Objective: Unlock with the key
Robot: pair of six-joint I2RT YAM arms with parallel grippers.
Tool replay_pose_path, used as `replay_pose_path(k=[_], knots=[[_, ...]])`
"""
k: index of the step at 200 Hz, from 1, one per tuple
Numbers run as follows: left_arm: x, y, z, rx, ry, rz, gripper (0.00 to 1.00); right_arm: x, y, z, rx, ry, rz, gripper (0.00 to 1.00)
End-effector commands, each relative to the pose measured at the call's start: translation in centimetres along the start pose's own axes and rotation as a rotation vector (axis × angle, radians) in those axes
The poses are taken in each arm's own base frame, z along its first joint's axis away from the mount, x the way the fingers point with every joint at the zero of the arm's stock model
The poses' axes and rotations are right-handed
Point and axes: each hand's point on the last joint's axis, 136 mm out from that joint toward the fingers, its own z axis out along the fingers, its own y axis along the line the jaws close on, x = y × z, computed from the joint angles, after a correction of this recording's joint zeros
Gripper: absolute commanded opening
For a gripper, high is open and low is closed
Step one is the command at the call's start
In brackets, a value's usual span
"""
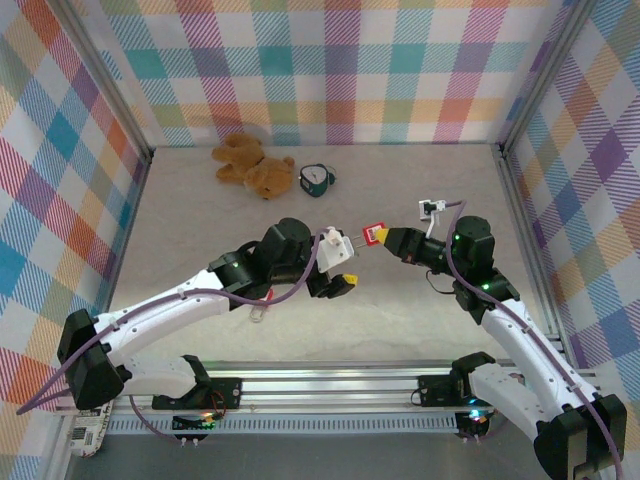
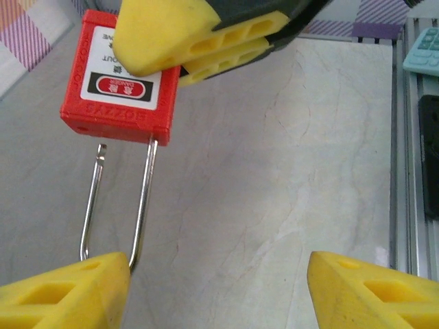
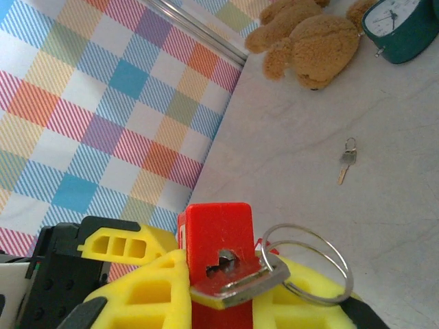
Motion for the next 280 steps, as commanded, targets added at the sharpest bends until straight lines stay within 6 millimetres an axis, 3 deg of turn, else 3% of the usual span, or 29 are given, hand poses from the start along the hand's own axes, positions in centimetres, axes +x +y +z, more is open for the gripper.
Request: replay_pose_path(k=[1, 48, 77, 112, 144, 158, 178, 219, 253, 280], knots=[[-1.1, 0.6, 0.2, -0.02, -0.072, 0.001, 0.64, -0.6, 2.3, -0.6, -0.068, -0.019, -0.049, 0.12], [0.8, -0.9, 1.6, 0.064, -0.004, 0.004, 0.39, -1.0, 3.1, -0.4, -0.094, -0.005, -0.044, 0.12], [1.7, -0.6, 2.0, 0.048, 0.022, -0.001, 0.34, -1.1, 3.2, -0.3, -0.087, 0.006, -0.051, 0.12], [1.4, -0.4, 0.9, 0.026, 0.017, 0.008, 0.32, -1.0, 3.0, -0.6, -0.059, 0.009, -0.075, 0.11], [0.5, 0.5, -0.8, -0.039, -0.011, 0.019, 0.48, -0.8, 2.6, -0.6, -0.027, 0.025, -0.076, 0.11], [-0.9, 1.4, -1.8, -0.118, -0.082, 0.026, 0.66, -0.6, 2.2, -0.6, -0.014, 0.035, -0.06, 0.11], [-3.0, 2.2, -2.7, -0.206, -0.153, 0.064, 0.71, -0.3, 2.0, -0.5, -0.014, 0.039, -0.037, 0.11], [-5.3, 1.1, 0.5, -0.318, -0.129, 0.269, 0.88, 0.3, 2.2, -0.3, -0.027, 0.052, -0.034, 0.11], [-6.9, 2.3, 2.5, -0.42, -0.155, 0.308, 0.9, 0.9, 2.5, -0.4, -0.031, 0.068, -0.041, 0.1], [-6.9, 2.8, 3.4, -0.453, -0.127, 0.328, 0.87, 1.2, 2.6, -0.6, -0.03, 0.076, -0.048, 0.1]])
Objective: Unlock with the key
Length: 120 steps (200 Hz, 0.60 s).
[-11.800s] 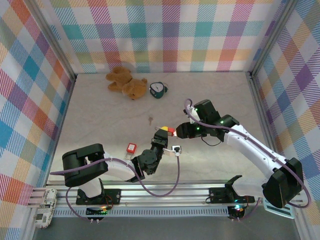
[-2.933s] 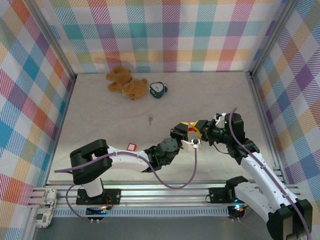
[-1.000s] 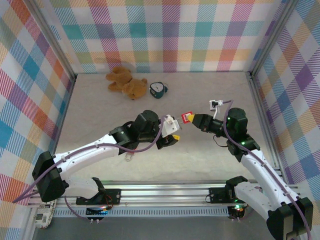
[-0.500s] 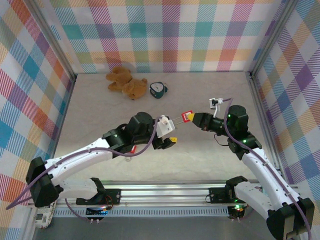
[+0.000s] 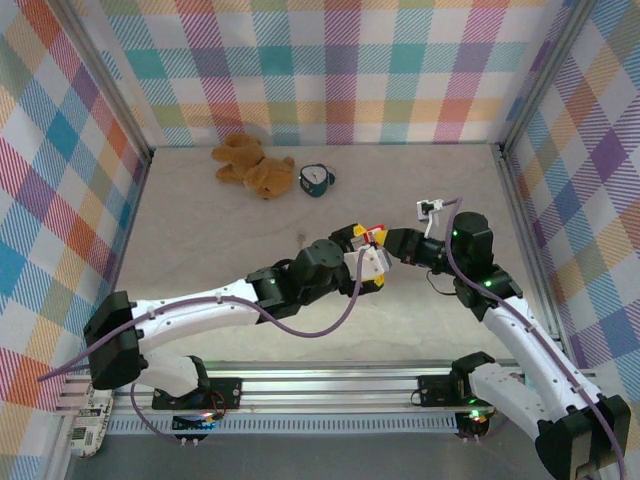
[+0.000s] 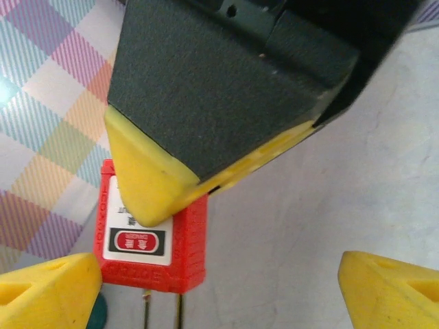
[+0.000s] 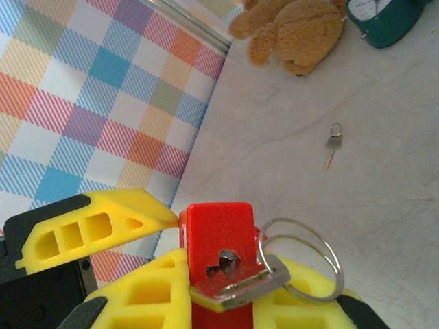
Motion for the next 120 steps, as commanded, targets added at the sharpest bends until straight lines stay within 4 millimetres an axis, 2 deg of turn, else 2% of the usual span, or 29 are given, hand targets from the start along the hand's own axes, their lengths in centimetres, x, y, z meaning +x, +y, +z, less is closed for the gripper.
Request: replay_pose_path(k=[1, 48, 79, 107, 120], knots=[[-2.6, 2.9, 0.3, -0.129, -0.052, 0.013, 0.87, 0.6, 2.6, -0.7, -0.087, 0.026, -0.057, 0.1], [-2.6, 3.6, -0.8, -0.145, -0.067, -0.005, 0.83, 1.1, 2.2, -0.8, -0.075, 0.031, -0.064, 0.1], [-1.1, 2.1, 0.2, -0.062, -0.024, 0.002, 0.7, 1.2, 2.5, -0.8, -0.091, 0.035, -0.064, 0.1], [-0.5, 0.9, 0.7, -0.01, -0.006, -0.001, 0.46, 1.3, 2.9, -1.0, -0.103, 0.036, -0.073, 0.1], [-0.4, 0.9, 0.7, -0.008, -0.005, 0.0, 0.41, 1.4, 3.2, -1.1, -0.113, 0.038, -0.079, 0.1]])
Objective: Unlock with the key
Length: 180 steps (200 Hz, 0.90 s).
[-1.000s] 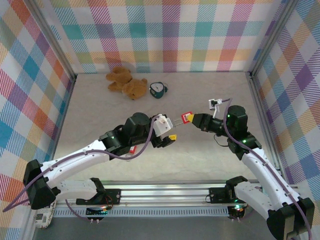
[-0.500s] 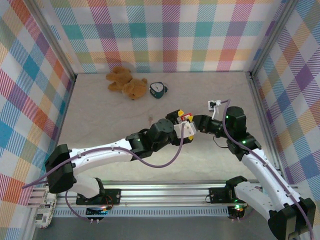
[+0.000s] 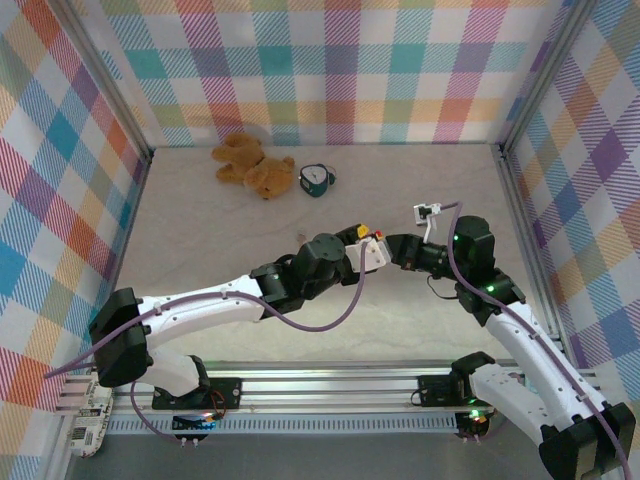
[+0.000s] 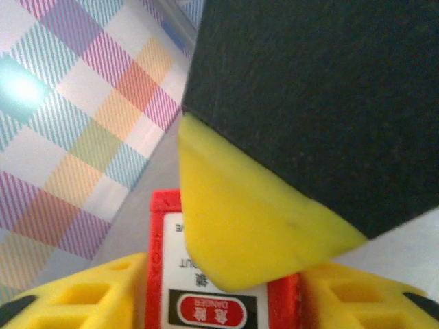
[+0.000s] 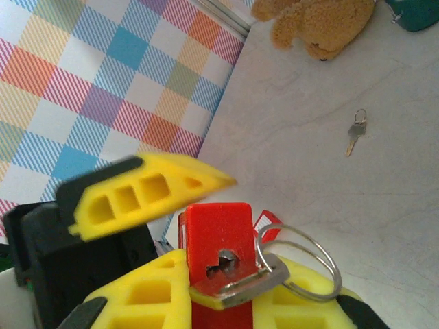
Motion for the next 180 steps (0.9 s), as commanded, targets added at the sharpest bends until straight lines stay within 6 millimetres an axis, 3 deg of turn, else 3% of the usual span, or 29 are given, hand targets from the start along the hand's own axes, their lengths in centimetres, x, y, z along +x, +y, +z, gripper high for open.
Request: replay_pose_path(k=[1, 45, 64, 77, 102, 146, 180], knots=[[-0.4, -0.2, 0.1, 0.03, -0.01, -0.007, 0.4, 0.1, 1.7, -0.5, -0.062, 0.0, -0.055, 0.1], [0.1, -0.2, 0.0, 0.027, -0.003, -0.013, 0.26, 0.4, 1.6, -0.4, -0.058, 0.009, -0.053, 0.13], [0.9, -0.4, -0.1, 0.043, 0.01, -0.026, 0.22, 0.1, 1.2, -0.6, -0.019, -0.002, -0.044, 0.29], [1.5, -0.5, -0.3, 0.058, 0.021, -0.044, 0.2, -0.2, 0.9, -1.0, 0.022, -0.012, -0.045, 0.46], [2.9, -0.7, -0.8, 0.085, 0.046, -0.074, 0.18, -0.9, 0.3, -2.3, 0.138, -0.044, -0.062, 0.55], [3.5, -0.8, -1.7, 0.111, 0.053, -0.099, 0.18, -0.9, -1.3, -3.3, 0.253, -0.055, -0.042, 0.6], [3.3, -0.5, -2.3, 0.115, 0.041, -0.11, 0.17, -0.7, -2.0, -2.5, 0.262, -0.025, 0.0, 0.56]])
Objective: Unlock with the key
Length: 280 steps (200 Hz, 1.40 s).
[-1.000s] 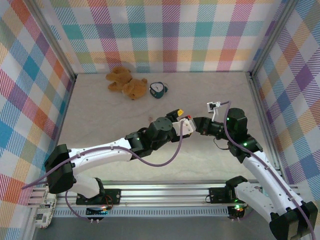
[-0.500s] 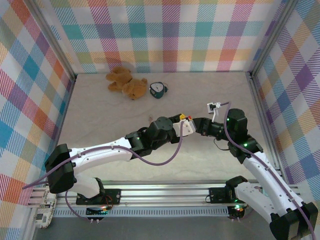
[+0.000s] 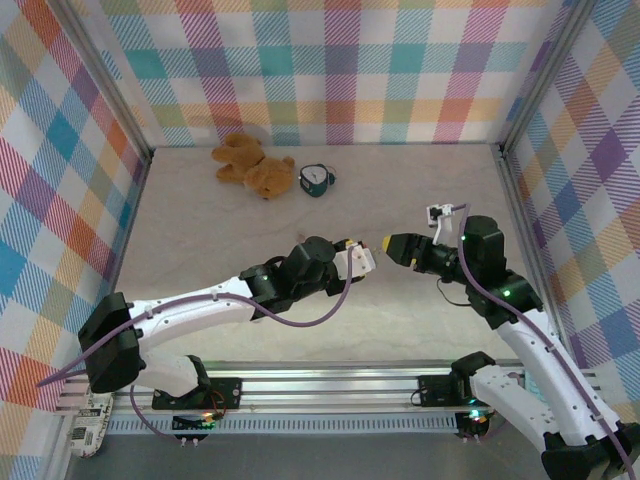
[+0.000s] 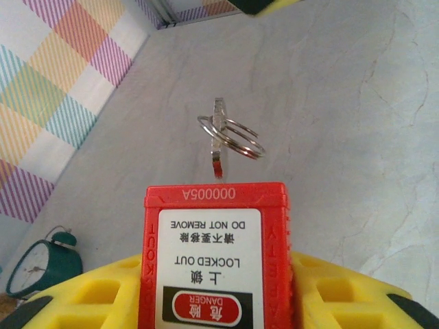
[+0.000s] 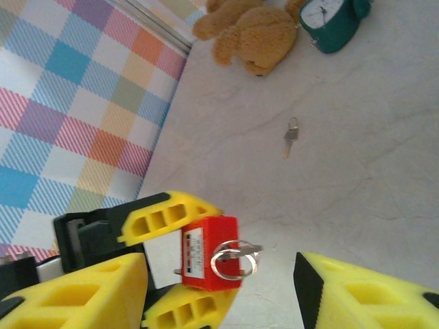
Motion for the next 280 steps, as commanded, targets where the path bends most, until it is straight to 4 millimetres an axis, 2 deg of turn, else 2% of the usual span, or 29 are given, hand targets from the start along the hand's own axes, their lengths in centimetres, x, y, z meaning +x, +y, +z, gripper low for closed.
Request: replay_pose_path(k=[1, 48, 84, 121, 138, 164, 202, 253, 280], knots=[[-1.2, 0.9, -1.3, -0.007, -0.055, -0.036, 0.17, 0.1, -0.7, 0.2, 0.042, 0.019, 0.018, 0.56], [-1.3, 0.8, -1.5, 0.005, -0.06, -0.034, 0.16, 0.7, -0.4, 2.2, -0.023, 0.085, 0.077, 0.51], [-1.3, 0.6, -1.4, 0.016, -0.06, -0.034, 0.16, 0.7, -0.1, 2.6, -0.048, 0.093, 0.082, 0.49], [-1.7, 0.6, -1.3, 0.021, -0.063, -0.034, 0.15, 1.0, -0.6, 2.8, -0.029, 0.105, 0.086, 0.49], [-1.6, 0.5, -1.3, 0.026, -0.063, -0.034, 0.15, 1.0, -0.6, 2.6, -0.022, 0.104, 0.082, 0.5], [-1.4, 0.3, -1.3, 0.039, -0.066, -0.041, 0.13, 0.7, 0.6, 2.0, -0.075, 0.095, 0.067, 0.58], [-1.8, 0.2, -1.5, 0.077, -0.091, -0.068, 0.12, 2.7, 2.3, 3.3, -0.24, 0.233, 0.094, 0.62], [-2.8, -0.3, -1.7, 0.132, -0.107, -0.075, 0.11, 3.5, 2.4, 4.0, -0.289, 0.287, 0.082, 0.56], [-3.0, -0.6, -1.8, 0.154, -0.117, -0.079, 0.1, 3.9, 2.3, 4.1, -0.298, 0.307, 0.081, 0.47]])
